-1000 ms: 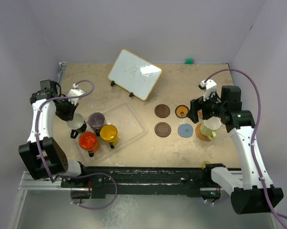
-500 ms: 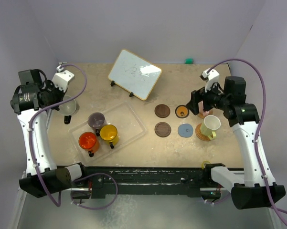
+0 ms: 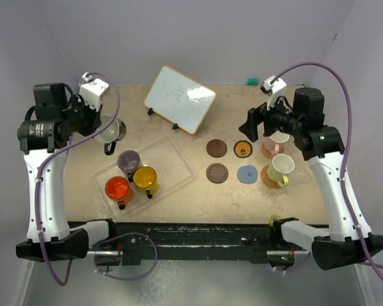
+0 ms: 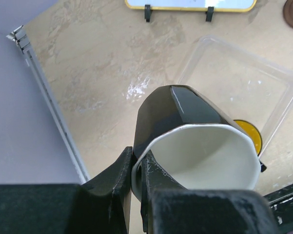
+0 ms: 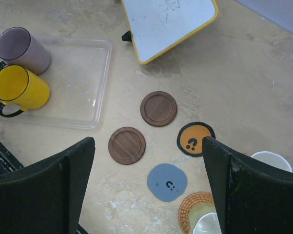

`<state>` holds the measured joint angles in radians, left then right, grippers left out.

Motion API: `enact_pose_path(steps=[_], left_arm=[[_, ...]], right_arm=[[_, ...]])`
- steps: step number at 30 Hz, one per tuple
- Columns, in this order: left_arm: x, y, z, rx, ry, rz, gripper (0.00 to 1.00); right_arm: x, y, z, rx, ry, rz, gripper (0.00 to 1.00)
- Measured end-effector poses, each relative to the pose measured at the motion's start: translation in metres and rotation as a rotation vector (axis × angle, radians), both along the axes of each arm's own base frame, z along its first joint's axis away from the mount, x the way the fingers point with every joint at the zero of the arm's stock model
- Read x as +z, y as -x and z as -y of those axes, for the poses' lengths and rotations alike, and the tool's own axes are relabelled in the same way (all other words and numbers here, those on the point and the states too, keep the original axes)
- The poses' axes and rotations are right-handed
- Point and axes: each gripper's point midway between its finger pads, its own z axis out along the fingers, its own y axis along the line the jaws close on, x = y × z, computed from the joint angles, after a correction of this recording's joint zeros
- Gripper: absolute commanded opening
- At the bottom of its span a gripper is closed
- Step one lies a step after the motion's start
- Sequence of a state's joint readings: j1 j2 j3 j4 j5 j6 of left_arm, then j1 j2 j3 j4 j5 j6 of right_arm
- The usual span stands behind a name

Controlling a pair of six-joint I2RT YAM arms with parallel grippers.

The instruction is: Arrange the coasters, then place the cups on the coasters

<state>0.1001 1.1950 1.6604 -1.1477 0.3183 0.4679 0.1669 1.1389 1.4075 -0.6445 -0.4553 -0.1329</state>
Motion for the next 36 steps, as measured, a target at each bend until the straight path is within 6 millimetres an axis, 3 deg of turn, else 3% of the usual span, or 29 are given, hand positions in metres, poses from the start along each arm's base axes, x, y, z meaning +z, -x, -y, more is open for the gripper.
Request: enact_pose_path(steps=[10, 16, 26, 36], left_arm=[[-0.002, -0.017, 0.021, -0.007, 0.091, -0.018, 0.03], [-0.005, -0.028, 0.047, -0.061, 0.109, -0.016, 0.03], [-0.039, -0.042, 0.111, -0.162, 0.104, -0.078, 0.03], [-0.085, -0.064, 0.185, -0.218, 0.069, -0.129, 0.03]], right_arm=[[0.000, -0.003, -0.008, 0.012, 0.008, 0.010, 0.92], [0.000, -0.004, -0.010, 0.015, 0.005, 0.010, 0.92], [-0.004, -0.010, -0.024, 0.029, -0.020, 0.021, 0.90], [-0.017, -0.027, -0.064, 0.083, -0.047, 0.015, 0.88]])
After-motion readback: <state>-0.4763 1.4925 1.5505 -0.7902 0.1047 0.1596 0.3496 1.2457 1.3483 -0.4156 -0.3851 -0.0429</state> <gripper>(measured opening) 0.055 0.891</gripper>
